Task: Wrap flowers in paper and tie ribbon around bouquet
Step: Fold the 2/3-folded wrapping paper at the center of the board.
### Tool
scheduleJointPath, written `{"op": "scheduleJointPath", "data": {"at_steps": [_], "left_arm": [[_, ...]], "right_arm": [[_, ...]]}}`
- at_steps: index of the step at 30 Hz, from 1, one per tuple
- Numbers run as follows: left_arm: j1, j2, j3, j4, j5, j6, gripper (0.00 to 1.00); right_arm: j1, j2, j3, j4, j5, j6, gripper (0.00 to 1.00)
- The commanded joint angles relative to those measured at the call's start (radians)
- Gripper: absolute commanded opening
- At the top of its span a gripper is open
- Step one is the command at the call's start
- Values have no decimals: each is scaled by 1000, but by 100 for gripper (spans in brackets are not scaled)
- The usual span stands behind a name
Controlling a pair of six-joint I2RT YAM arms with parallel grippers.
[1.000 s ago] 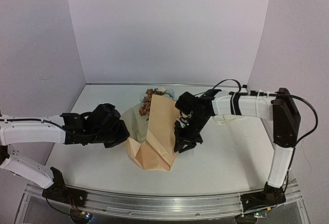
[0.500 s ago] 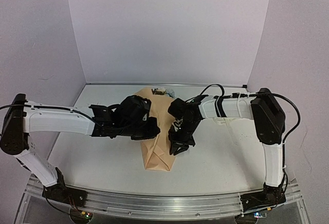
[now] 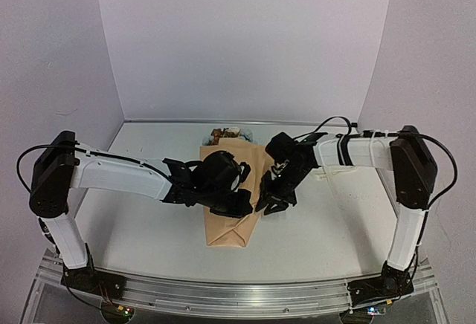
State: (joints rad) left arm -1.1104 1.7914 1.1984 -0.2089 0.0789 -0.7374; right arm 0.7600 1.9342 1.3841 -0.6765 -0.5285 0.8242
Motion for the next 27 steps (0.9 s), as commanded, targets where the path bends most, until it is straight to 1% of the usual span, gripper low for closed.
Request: {"op": "scheduleJointPath", "data": {"at_steps": [1, 7, 12, 15, 18, 24, 27], "left_arm": [[-5, 35, 75, 16, 40, 47, 0], [-5, 74, 98, 23, 52, 48, 0], [-4, 90, 103, 32, 60, 46, 0], [-5, 96, 101, 36, 62, 42, 0], [-5, 99, 100, 38, 64, 39, 0], [-3, 108, 101, 40, 63, 31, 0], [-3, 115, 104, 42, 69, 27, 0]], "right_arm": [[-51, -166, -67, 20, 14, 18, 30], [-96, -201, -59, 20, 22, 31, 47], [-100, -150, -6, 32, 18, 53, 59], [-102, -112, 5, 86, 18, 87, 59], [-102, -127, -15, 102, 44, 92, 57], [-102, -232, -120, 135, 105, 61, 56], [-102, -310, -187, 142, 146, 41, 58]]}}
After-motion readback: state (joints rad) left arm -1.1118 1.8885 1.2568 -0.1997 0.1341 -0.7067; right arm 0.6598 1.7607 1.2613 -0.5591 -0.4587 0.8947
